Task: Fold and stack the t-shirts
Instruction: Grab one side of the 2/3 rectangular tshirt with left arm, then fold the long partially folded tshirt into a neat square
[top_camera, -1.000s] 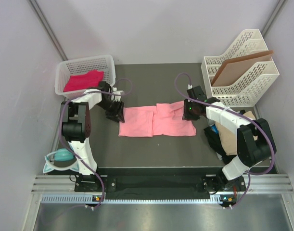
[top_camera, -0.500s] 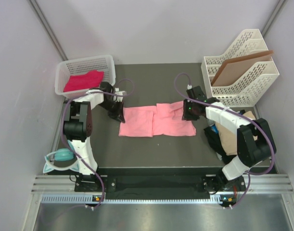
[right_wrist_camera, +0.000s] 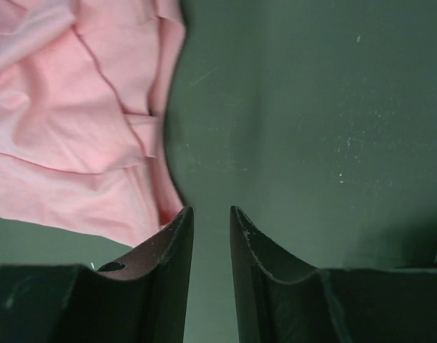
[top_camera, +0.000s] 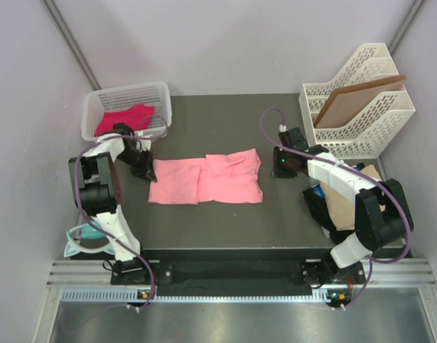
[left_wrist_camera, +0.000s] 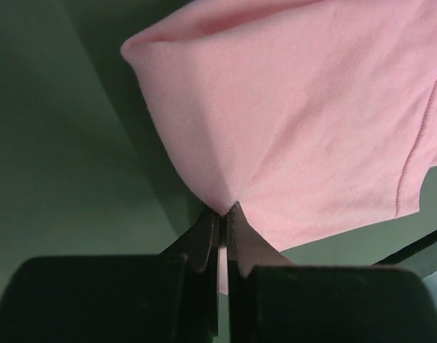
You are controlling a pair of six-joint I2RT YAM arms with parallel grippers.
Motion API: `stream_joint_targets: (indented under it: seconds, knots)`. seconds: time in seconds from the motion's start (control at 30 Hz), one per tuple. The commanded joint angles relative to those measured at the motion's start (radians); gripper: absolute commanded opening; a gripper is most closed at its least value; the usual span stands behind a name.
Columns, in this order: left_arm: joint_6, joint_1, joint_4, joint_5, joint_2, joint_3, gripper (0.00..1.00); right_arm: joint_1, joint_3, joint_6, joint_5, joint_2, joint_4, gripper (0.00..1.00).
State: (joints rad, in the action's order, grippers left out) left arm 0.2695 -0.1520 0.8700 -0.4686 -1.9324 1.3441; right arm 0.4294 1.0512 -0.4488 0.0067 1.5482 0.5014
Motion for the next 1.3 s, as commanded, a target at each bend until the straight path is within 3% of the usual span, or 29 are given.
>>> stream_joint_targets:
  seconds: [0.0,0.27,0.63,1.27]
  knots:
    - [0.076,-0.018,0.098,0.039,0.082,0.044,0.0,0.009,-0.011,-0.005,-0.002,-0.05,-0.038,0.28]
    - [-0.01,0.035,0.195,-0.004,0.13,0.182,0.0,0.009,-0.025,-0.008,-0.002,-0.059,-0.046,0.28]
    - [-0.154,0.239,0.164,0.097,0.182,0.3,0.0,0.009,-0.034,-0.001,-0.002,-0.074,-0.041,0.28]
    - [-0.268,0.509,0.221,0.16,0.107,0.466,0.0,0.008,-0.062,0.016,-0.001,-0.096,-0.047,0.28]
